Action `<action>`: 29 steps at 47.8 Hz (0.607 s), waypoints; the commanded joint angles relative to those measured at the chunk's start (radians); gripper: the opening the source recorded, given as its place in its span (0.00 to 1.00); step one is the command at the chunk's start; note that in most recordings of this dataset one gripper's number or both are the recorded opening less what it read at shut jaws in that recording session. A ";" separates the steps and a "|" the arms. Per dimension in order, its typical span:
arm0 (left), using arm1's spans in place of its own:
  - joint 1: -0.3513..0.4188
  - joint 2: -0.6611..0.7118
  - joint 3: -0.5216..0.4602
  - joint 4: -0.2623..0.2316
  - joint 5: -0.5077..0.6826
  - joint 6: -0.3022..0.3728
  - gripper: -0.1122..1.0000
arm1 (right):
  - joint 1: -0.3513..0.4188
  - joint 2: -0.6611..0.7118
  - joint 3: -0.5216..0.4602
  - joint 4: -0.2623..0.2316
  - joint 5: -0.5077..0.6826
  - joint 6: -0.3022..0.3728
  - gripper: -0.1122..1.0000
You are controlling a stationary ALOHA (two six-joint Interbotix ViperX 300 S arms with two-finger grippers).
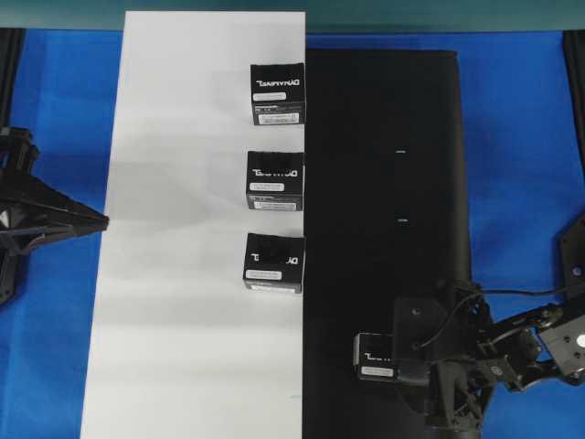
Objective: Place the box from the black base onto the white base.
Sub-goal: 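Lower the right gripper over the box and close on it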
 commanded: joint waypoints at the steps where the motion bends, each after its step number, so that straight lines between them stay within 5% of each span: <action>1: 0.000 0.005 -0.020 0.002 -0.005 -0.002 0.08 | -0.015 0.031 -0.017 -0.015 -0.026 0.002 1.00; 29: 0.000 -0.008 -0.020 0.002 0.018 -0.041 0.08 | -0.037 0.081 -0.028 -0.023 -0.097 0.025 1.00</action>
